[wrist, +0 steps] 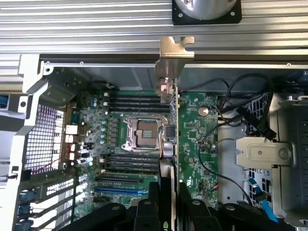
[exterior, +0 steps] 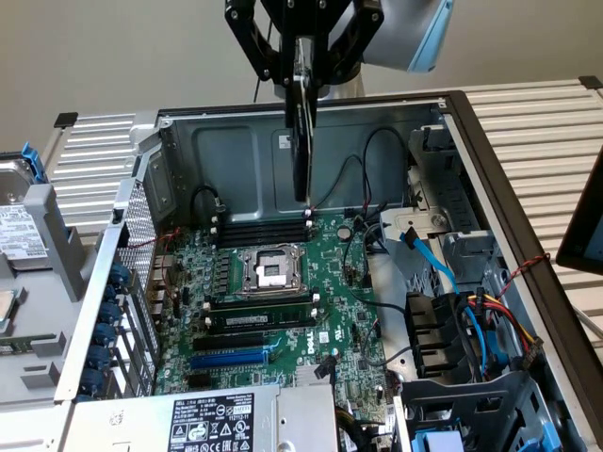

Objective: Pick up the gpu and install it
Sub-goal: 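Insert the gpu into the slot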

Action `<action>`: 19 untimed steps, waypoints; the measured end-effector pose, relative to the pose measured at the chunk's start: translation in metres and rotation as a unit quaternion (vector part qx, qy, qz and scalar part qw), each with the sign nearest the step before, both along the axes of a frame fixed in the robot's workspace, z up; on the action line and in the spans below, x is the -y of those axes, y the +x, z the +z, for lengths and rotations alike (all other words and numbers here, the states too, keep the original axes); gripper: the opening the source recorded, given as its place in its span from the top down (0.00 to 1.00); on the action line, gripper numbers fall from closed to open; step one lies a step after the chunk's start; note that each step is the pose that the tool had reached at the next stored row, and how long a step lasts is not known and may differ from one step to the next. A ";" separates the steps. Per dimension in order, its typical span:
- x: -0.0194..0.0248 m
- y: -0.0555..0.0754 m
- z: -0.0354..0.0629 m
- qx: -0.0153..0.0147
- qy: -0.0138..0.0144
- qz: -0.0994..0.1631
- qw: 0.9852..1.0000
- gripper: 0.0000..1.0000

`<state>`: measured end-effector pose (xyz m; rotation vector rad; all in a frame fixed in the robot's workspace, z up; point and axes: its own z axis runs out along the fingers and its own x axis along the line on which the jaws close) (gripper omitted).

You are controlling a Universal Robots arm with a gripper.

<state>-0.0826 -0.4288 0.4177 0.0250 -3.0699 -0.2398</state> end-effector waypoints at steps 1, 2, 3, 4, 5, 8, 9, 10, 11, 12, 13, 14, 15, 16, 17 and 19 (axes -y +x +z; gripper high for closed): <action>0.0000 0.000 -0.0003 0.000 0.000 0.009 1.000 0.73; 0.0000 0.000 -0.0006 0.000 0.000 0.017 1.000 0.73; 0.0000 0.000 -0.0009 0.000 0.000 0.027 1.000 0.73; 0.0000 0.000 -0.0014 0.000 0.000 0.036 0.999 0.73; 0.0000 0.000 -0.0017 0.000 0.000 0.045 0.999 0.73; 0.0000 0.000 -0.0028 0.002 0.000 0.073 0.997 0.73; 0.0000 0.000 -0.0029 0.003 0.000 0.082 0.997 0.73; 0.0000 0.000 -0.0032 0.003 0.000 0.090 0.996 0.73; 0.0000 0.000 -0.0035 0.004 0.000 0.100 0.995 0.73; 0.0000 0.000 -0.0038 0.004 0.000 0.109 0.994 0.73; 0.0000 0.000 -0.0040 0.004 0.000 0.118 0.993 0.73; 0.0000 0.000 -0.0043 0.005 0.000 0.127 0.992 0.73; 0.0000 0.000 -0.0046 0.005 0.001 0.136 0.991 0.73; 0.0000 0.000 -0.0049 0.005 0.002 0.145 0.989 0.73; 0.0000 0.000 -0.0051 0.005 0.003 0.154 0.988 0.73; -0.0001 0.000 -0.0055 0.005 0.004 0.172 0.985 0.73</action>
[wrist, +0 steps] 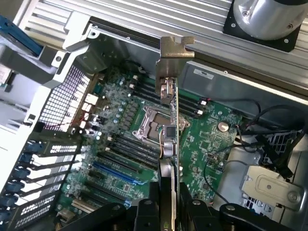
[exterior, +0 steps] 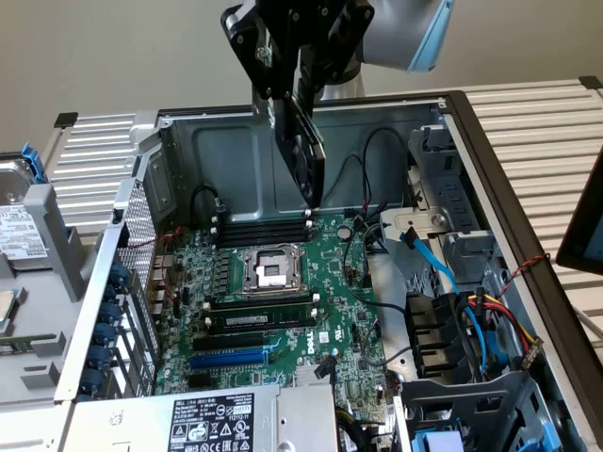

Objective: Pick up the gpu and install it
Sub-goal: 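Insert the gpu into the slot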

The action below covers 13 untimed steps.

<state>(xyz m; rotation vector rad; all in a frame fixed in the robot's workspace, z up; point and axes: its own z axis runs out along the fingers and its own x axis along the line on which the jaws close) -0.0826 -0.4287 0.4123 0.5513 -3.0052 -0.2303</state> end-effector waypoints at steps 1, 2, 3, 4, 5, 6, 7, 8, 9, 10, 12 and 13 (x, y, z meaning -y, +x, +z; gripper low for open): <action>0.0000 0.000 -0.0001 0.000 0.000 0.009 1.000 0.73; 0.0000 0.000 -0.0001 0.000 0.000 0.018 1.000 0.73; 0.0000 0.000 -0.0002 0.000 0.000 0.027 1.000 0.73; 0.0000 0.000 -0.0003 0.000 0.000 0.037 0.999 0.73; 0.0000 0.000 -0.0003 0.000 0.000 0.046 0.999 0.73; 0.0000 0.000 -0.0004 0.000 0.000 0.055 0.998 0.73; 0.0000 0.000 -0.0004 0.000 0.000 0.064 0.998 0.73; 0.0000 0.000 -0.0004 0.000 0.000 0.073 0.997 0.73; 0.0000 0.000 -0.0004 0.000 0.000 0.082 0.997 0.73; 0.0000 0.000 -0.0005 0.000 0.000 0.091 0.996 0.73; 0.0000 0.000 -0.0006 0.000 0.000 0.109 0.994 0.73; 0.0000 0.000 -0.0006 0.000 0.000 0.118 0.993 0.73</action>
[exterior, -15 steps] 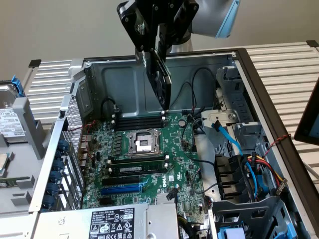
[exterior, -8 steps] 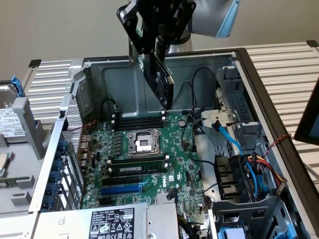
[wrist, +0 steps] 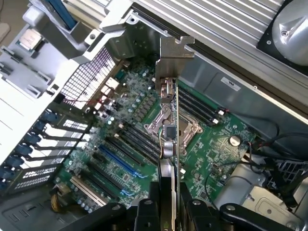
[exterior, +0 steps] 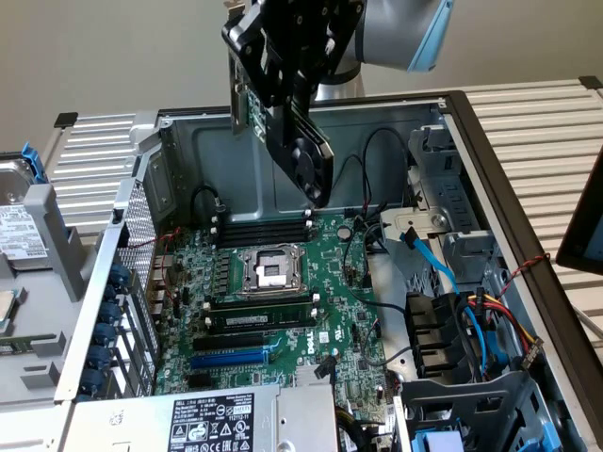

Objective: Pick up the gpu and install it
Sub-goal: 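Insert the gpu into the slot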

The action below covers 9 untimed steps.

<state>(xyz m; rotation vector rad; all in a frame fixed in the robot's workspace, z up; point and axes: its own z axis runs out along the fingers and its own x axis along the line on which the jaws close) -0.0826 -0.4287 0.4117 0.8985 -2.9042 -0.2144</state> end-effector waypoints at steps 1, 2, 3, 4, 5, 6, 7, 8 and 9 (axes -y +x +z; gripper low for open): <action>0.0000 0.000 0.0000 0.000 0.000 0.009 1.000 0.73; 0.0000 0.000 0.0000 0.000 0.000 0.018 1.000 0.73; 0.0000 0.000 -0.0001 0.000 0.000 0.027 1.000 0.73; 0.0000 0.000 -0.0001 0.000 0.000 0.036 0.999 0.73; 0.0000 0.000 -0.0001 0.000 0.000 0.045 0.999 0.73; 0.0000 0.000 -0.0001 0.000 0.000 0.054 0.999 0.73; 0.0000 0.000 -0.0002 0.000 0.000 0.064 0.998 0.73; 0.0000 0.000 -0.0003 0.000 0.000 0.072 0.997 0.73; 0.0000 0.000 -0.0002 0.000 0.000 0.082 0.997 0.73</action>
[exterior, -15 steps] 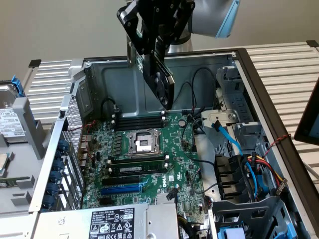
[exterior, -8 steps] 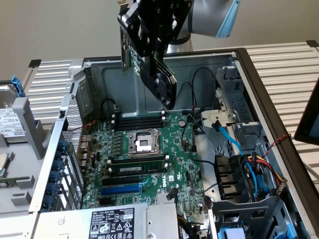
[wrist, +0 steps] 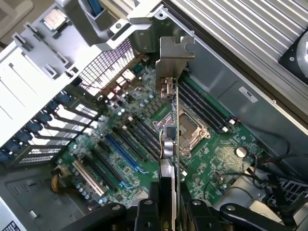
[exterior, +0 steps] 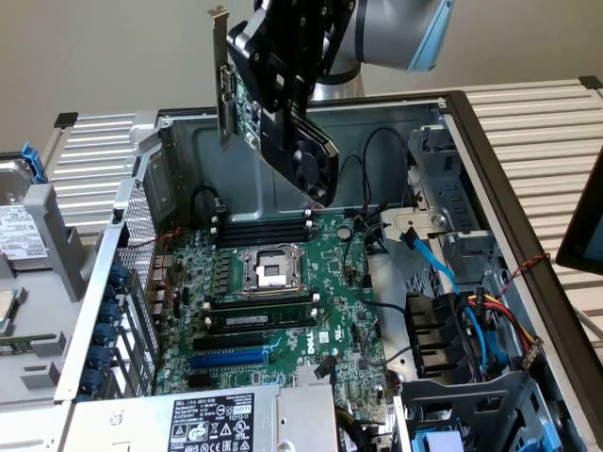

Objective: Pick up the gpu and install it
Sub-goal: 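Insert the gpu into the slot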

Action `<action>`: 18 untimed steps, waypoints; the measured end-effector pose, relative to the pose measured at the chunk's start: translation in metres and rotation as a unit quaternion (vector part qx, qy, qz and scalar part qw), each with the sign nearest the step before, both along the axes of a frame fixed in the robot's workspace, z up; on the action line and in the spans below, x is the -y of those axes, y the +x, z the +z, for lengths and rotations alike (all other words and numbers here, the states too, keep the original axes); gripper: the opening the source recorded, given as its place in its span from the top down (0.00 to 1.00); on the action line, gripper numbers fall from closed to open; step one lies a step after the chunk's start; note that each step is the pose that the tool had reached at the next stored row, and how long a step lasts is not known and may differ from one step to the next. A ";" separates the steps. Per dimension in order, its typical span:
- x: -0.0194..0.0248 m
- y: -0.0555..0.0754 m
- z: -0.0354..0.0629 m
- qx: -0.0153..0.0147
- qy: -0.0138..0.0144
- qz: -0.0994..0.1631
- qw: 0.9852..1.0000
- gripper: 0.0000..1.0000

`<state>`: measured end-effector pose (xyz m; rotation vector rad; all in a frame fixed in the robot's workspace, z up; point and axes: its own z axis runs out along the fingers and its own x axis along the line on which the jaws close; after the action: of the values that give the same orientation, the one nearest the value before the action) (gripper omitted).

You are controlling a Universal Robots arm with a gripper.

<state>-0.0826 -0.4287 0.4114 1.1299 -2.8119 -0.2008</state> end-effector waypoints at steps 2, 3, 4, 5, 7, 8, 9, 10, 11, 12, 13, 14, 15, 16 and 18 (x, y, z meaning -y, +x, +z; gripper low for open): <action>0.0000 0.000 -0.0001 0.000 0.000 0.018 1.000 0.73; 0.0000 0.000 -0.0001 0.000 0.000 0.028 1.000 0.73; 0.0000 0.000 0.0000 0.000 0.000 0.037 0.999 0.73; 0.0000 0.000 -0.0001 0.000 0.000 0.046 0.999 0.73; 0.0000 0.000 -0.0001 0.001 0.001 0.063 0.998 0.73; 0.0000 0.000 -0.0001 0.001 0.001 0.073 0.997 0.73; 0.0000 0.000 -0.0002 0.001 0.001 0.081 0.997 0.73; 0.0000 0.000 -0.0002 0.001 0.001 0.091 0.996 0.73; 0.0000 0.000 -0.0002 0.001 0.001 0.101 0.995 0.73; 0.0000 0.000 -0.0001 0.002 0.001 0.110 0.994 0.73; 0.0000 0.000 -0.0001 0.003 0.001 0.118 0.993 0.73; 0.0000 0.000 -0.0002 0.005 0.001 0.127 0.992 0.73; 0.0000 0.000 -0.0002 0.007 0.001 0.136 0.991 0.73; 0.0000 0.000 -0.0001 0.010 0.000 0.145 0.989 0.73; 0.0000 0.000 -0.0002 0.015 0.000 0.162 0.987 0.73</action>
<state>-0.0826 -0.4287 0.4113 1.5777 -2.5999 -0.1549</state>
